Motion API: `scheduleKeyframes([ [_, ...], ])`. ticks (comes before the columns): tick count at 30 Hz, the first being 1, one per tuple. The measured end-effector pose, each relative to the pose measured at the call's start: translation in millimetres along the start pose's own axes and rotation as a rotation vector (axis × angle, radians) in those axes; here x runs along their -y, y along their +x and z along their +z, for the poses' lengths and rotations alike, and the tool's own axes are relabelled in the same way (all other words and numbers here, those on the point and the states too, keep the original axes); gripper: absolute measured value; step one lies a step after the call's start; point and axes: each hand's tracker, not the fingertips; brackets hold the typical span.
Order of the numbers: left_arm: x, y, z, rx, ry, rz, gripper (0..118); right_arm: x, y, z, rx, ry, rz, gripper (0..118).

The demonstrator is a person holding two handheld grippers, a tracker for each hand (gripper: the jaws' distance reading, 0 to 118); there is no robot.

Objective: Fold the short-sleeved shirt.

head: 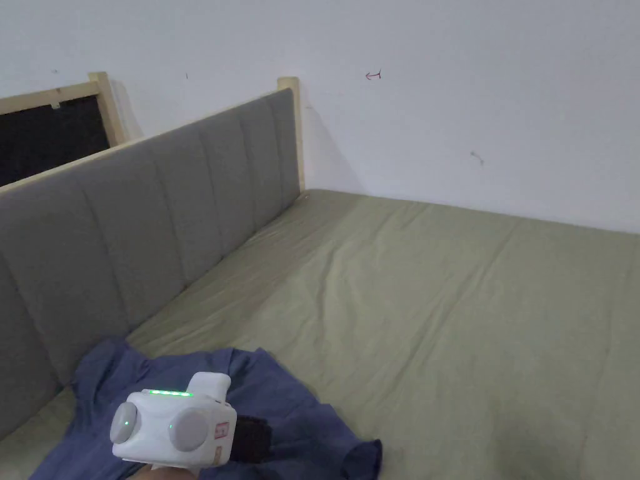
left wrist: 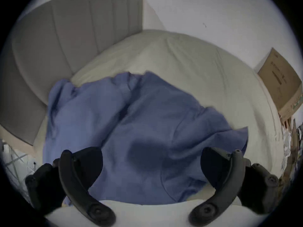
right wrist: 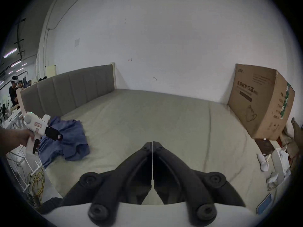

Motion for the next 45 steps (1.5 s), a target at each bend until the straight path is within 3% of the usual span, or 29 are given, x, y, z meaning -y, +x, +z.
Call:
scheduleKeyframes([
  [4,24,12,-54,-0.061,-0.244,-0.085,118,3,0,-2,-0.007,-0.019,-0.003,0],
  [6,33,5,-38,-0.041,-0.015,0.024,118,4,-1,-2,-0.016,-0.024,-0.011,0],
  [10,40,7,-31,-0.041,-0.002,-0.001,117,3,0,2,-0.036,-0.016,-0.04,0],
  [11,42,7,-24,-0.045,0.018,-0.002,112,3,2,3,-0.037,-0.016,-0.044,0],
  [13,50,8,-11,-0.072,0.082,-0.024,78,3,5,6,-0.034,-0.017,-0.044,0],
  [14,47,11,-3,-0.074,0.085,-0.031,49,2,7,9,-0.032,-0.016,-0.046,0],
  [15,48,13,4,-0.081,0.091,-0.041,2,1,8,14,-0.029,-0.012,-0.052,0],
  [17,50,17,14,-0.235,0.09,-0.155,2,0,13,24,-0.022,0.005,-0.071,0],
  [20,35,11,46,-0.13,0.121,-0.144,2,4,24,41,-0.012,0.042,-0.113,0],
  [26,-12,32,180,-0.183,0.51,-0.111,2,8,48,72,0.047,0.069,-0.159,0],
  [30,-43,79,269,-0.096,0.681,-0.154,2,2,65,98,0.07,0.12,-0.173,0],
  [37,-61,201,370,0.275,0.791,-0.246,2,-8,86,137,0.113,0.192,-0.187,0],
  [42,-80,282,374,0.576,0.685,-0.251,2,-5,99,157,0.146,0.206,-0.191,0],
  [45,-83,336,354,0.609,0.615,-0.277,2,0,107,166,0.169,0.206,-0.197,0],
])
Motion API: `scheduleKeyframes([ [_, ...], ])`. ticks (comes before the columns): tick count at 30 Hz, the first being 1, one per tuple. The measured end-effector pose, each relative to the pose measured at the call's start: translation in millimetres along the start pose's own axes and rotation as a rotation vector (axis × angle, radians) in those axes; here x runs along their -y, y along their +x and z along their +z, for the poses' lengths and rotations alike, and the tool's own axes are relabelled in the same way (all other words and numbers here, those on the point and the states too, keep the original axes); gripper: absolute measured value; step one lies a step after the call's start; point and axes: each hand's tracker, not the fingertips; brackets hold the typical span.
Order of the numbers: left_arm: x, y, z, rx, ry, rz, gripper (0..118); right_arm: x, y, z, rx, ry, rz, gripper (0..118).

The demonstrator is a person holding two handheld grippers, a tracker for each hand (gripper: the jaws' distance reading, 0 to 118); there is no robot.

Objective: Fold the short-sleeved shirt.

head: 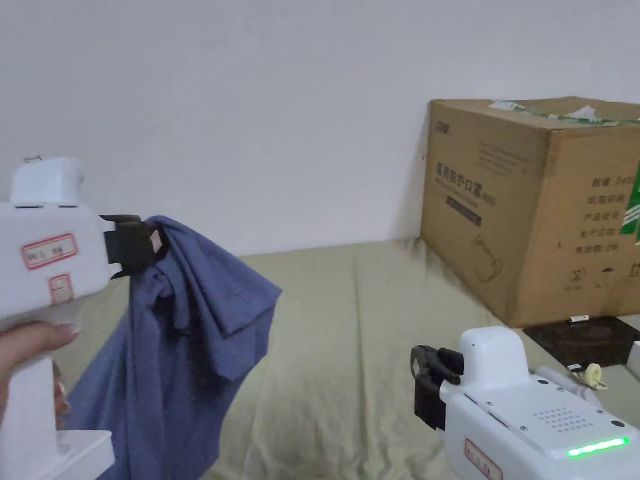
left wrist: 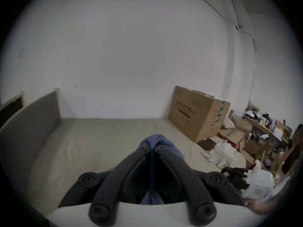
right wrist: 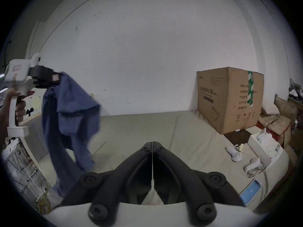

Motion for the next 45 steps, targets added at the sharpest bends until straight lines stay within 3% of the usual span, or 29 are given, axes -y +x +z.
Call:
scheduleKeyframes([
  [7,117,34,-138,0.105,-0.492,-0.016,2,14,22,-4,0.06,-0.058,-0.033,0],
  [11,217,22,-176,0.023,-0.746,0.057,5,29,28,-15,0.067,-0.117,-0.079,0],
  [12,236,15,-177,0.036,-0.783,0.101,17,31,28,-17,0.068,-0.129,-0.085,0],
  [13,251,9,-178,0.033,-0.81,0.123,46,34,27,-19,0.069,-0.136,-0.088,0],
  [14,264,2,-178,0.035,-0.824,0.147,89,36,28,-22,0.068,-0.145,-0.091,0],
  [15,274,-5,-176,0.031,-0.841,0.156,118,38,27,-23,0.065,-0.153,-0.091,0],
  [17,258,-13,-161,0.027,-0.719,0.18,105,40,24,-26,0.059,-0.163,-0.083,0],
  [21,208,-38,-114,0.047,-0.496,0.238,106,35,20,-27,0.053,-0.155,-0.071,0],
  [24,160,-52,-58,-0.02,-0.24,0.146,110,25,18,-23,0.044,-0.102,-0.073,0],
  [26,147,-52,-14,-0.081,-0.044,0.055,100,19,15,-18,0.047,-0.034,-0.068,0],
  [27,145,-53,14,-0.129,0.067,0.003,81,18,13,-13,0.051,0.008,-0.064,0],
  [28,146,-53,29,-0.17,0.134,-0.03,55,17,11,-11,0.054,0.034,-0.061,0],
  [29,153,-49,45,-0.223,0.195,-0.06,21,18,8,-7,0.068,0.07,-0.056,0],
  [30,158,-47,59,-0.289,0.232,-0.083,0,19,6,-3,0.084,0.101,-0.053,0],
  [32,174,-47,79,-0.409,0.227,-0.06,0,21,3,2,0.091,0.144,-0.057,0],
  [35,196,-55,103,-0.404,0.277,0.086,0,24,-3,7,0.114,0.18,-0.064,0],
  [41,194,-67,120,-0.488,0.273,0.008,0,19,-12,0,0.098,0.16,-0.048,0],
  [43,181,-86,117,-0.493,0.18,0.006,0,16,-15,-5,0.078,0.135,-0.038,0],
  [45,173,-121,100,-0.477,-0.139,0.078,0,15,-17,-11,0.033,0.095,-0.043,0],
])
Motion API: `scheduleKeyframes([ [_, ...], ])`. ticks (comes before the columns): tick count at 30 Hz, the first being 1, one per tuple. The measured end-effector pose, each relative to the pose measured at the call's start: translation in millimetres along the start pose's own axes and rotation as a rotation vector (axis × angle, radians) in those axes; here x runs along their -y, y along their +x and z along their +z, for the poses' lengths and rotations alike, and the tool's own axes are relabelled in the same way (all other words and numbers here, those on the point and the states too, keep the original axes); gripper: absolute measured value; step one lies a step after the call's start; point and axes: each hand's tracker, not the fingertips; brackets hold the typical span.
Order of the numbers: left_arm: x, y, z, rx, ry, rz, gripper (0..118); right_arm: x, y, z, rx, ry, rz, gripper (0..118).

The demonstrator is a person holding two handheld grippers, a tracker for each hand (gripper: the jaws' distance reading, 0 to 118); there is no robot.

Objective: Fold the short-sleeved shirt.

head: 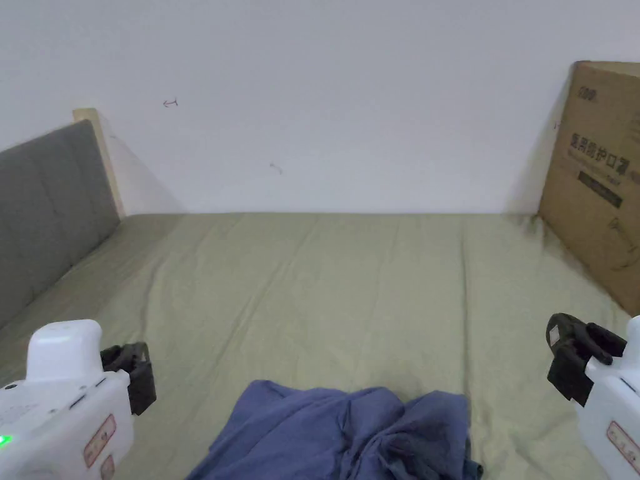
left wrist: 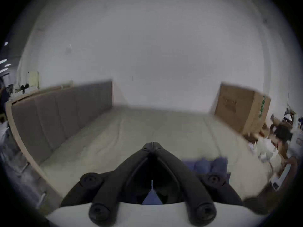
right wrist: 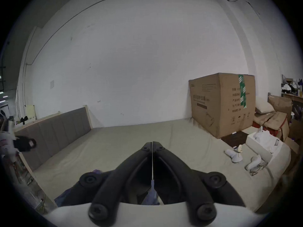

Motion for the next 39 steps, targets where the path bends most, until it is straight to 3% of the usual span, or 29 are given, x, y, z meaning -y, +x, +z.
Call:
scheduleKeyframes([
  [3,21,-36,-60,0.026,-0.532,0.015,0,5,-5,-10,-0.025,-0.063,0.007,0],
  [5,47,-44,-84,0.034,-0.509,-0.02,0,12,-8,-15,-0.04,-0.093,0.024,0],
  [6,55,-46,-95,0.015,-0.497,-0.021,12,16,-10,-18,-0.05,-0.106,0.033,0],
  [7,60,-48,-104,0.027,-0.488,-0.009,44,19,-11,-20,-0.053,-0.118,0.04,0],
  [8,69,-45,-112,0.067,-0.469,0.039,88,23,-13,-22,-0.056,-0.134,0.047,0],
  [9,75,-42,-123,0.107,-0.447,0.058,118,27,-14,-24,-0.057,-0.149,0.05,0],
  [11,81,-31,-141,0.214,-0.375,0.081,113,32,-14,-28,-0.059,-0.168,0.052,0],
  [16,73,-4,-204,0.174,-0.403,-0.025,115,41,-8,-43,-0.039,-0.214,0.047,0],
  [22,108,17,-266,0.13,-0.597,-0.2,110,50,1,-59,0.005,-0.257,0.038,0],
  [23,110,20,-267,0.134,-0.63,-0.232,98,52,2,-61,0.009,-0.267,0.035,0],
  [24,106,27,-254,0.09,-0.552,-0.278,92,53,2,-63,0.012,-0.277,0.034,0],
  [25,99,29,-243,0.133,-0.49,-0.271,77,55,3,-64,0.012,-0.284,0.034,0],
  [27,92,35,-219,0.163,-0.438,-0.27,0,59,5,-67,-0.001,-0.303,0.032,0],
  [28,88,34,-211,0.16,-0.401,-0.27,0,61,6,-71,-0.01,-0.322,0.023,0],
  [31,70,20,-173,0.203,-0.268,-0.208,0,66,15,-93,-0.09,-0.411,-0.108,0],
  [32,61,17,-164,0.199,-0.231,-0.181,0,68,20,-107,-0.124,-0.446,-0.16,9],
  [33,56,11,-154,0.203,-0.205,-0.146,0,72,24,-125,-0.155,-0.507,-0.216,34],
  [35,51,2,-138,0.213,-0.167,-0.092,0,82,25,-166,-0.11,-0.698,-0.261,118],
  [36,49,1,-131,0.212,-0.16,-0.093,0,92,26,-187,-0.085,-0.785,-0.276,116],
  [37,48,0,-128,0.204,-0.157,-0.1,0,104,28,-208,-0.151,-0.733,-0.314,117],
  [39,48,-3,-124,0.192,-0.164,-0.102,0,127,31,-247,-0.032,-0.851,-0.316,116],
])
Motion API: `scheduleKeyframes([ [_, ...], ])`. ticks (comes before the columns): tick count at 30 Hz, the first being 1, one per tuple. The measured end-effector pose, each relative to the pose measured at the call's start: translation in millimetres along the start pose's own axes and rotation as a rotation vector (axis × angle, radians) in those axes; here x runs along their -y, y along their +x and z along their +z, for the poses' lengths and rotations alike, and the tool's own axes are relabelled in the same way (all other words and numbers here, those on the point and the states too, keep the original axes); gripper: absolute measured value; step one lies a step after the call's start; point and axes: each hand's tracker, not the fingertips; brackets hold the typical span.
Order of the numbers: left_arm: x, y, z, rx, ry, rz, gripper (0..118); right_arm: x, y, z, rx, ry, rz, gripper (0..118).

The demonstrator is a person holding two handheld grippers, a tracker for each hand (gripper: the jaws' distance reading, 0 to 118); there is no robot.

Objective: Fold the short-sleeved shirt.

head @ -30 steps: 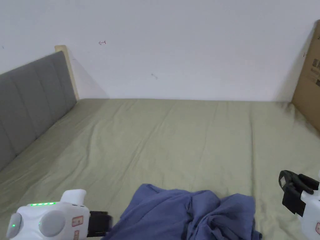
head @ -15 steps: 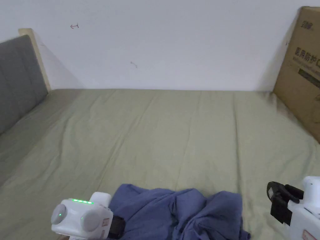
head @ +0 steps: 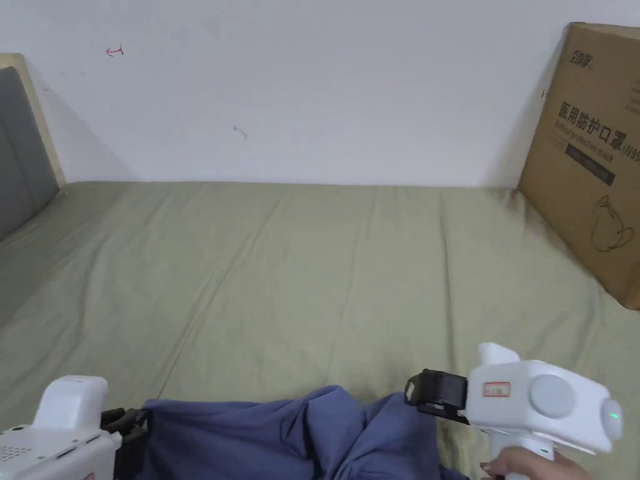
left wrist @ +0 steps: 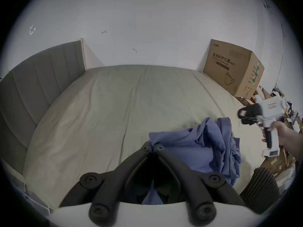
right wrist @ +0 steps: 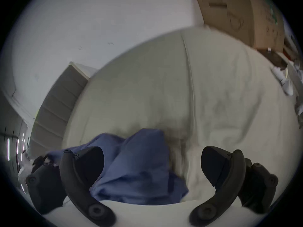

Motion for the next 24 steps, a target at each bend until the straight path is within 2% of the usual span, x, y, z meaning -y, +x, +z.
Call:
scheduleKeyframes([
  [2,2,-3,-4,0.002,-0.014,0.021,0,-10,-1,-20,0.05,-0.092,0.005,113],
  [3,4,-3,-6,0.008,-0.018,0.028,0,-12,-4,-26,0.054,-0.124,0.036,108],
  [5,5,-3,-10,-0.001,-0.036,0.019,0,-12,-13,-38,0.026,-0.181,0.083,89],
  [6,6,-4,-12,-0.007,-0.047,0.014,0,-10,-20,-42,0.033,-0.185,0.109,67],
  [7,6,-5,-12,-0.006,-0.048,0.016,0,-9,-23,-41,-0.001,-0.195,0.129,28],
  [8,7,-6,-12,0.0,-0.046,0.025,0,-8,-26,-39,-0.049,-0.208,0.139,7],
  [11,5,-13,-6,0.011,-0.03,0.08,0,-12,-32,-15,-0.011,-0.15,0.175,7],
  [15,-7,-19,24,-0.005,0.047,0.061,0,-25,-16,68,-0.111,-0.007,0.163,7],
  [21,-53,-11,74,0.028,0.172,0.053,0,-46,-1,206,-0.178,0.191,0.185,7],
  [24,-85,12,95,0.044,0.237,-0.018,0,-49,-25,266,-0.155,0.303,0.28,7],
])
